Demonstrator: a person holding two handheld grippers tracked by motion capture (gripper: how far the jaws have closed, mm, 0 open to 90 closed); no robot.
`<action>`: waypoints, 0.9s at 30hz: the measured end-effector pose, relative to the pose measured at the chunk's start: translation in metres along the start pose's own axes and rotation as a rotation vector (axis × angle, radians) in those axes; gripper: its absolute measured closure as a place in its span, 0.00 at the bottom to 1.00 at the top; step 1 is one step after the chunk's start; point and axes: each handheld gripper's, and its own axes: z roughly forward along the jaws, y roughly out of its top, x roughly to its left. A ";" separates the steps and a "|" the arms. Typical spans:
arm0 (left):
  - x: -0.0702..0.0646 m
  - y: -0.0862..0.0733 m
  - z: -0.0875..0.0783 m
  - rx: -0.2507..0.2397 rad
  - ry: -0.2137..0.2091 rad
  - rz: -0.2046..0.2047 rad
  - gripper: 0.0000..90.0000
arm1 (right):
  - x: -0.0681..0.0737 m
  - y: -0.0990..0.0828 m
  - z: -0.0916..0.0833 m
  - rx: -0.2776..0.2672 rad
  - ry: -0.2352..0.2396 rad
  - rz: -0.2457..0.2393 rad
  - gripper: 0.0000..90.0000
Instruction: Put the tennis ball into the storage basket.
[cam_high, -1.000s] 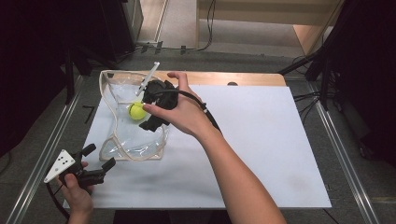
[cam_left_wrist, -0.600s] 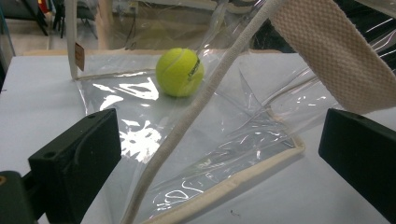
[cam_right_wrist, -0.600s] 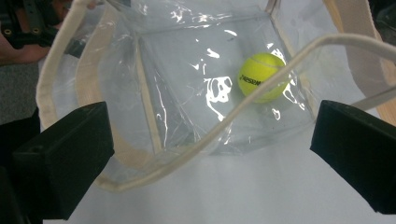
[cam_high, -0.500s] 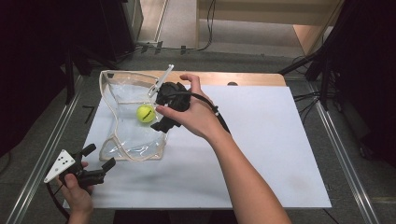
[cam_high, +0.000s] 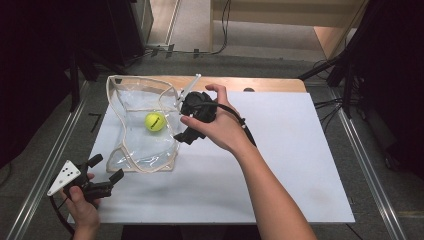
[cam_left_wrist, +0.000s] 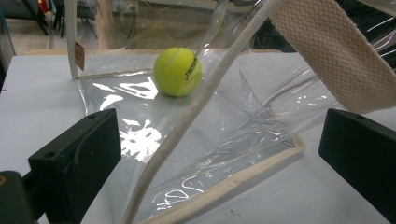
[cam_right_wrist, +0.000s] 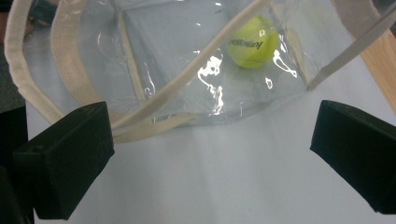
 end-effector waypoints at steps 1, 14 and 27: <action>0.000 0.000 0.000 0.000 0.000 0.000 0.00 | -0.001 -0.002 0.000 0.002 0.001 0.002 0.00; 0.000 0.000 0.000 0.001 0.001 0.002 0.00 | -0.009 -0.024 0.004 -0.005 -0.004 0.033 0.00; 0.000 0.000 0.000 0.002 -0.001 0.003 0.00 | -0.017 -0.052 0.008 0.002 -0.013 0.078 0.00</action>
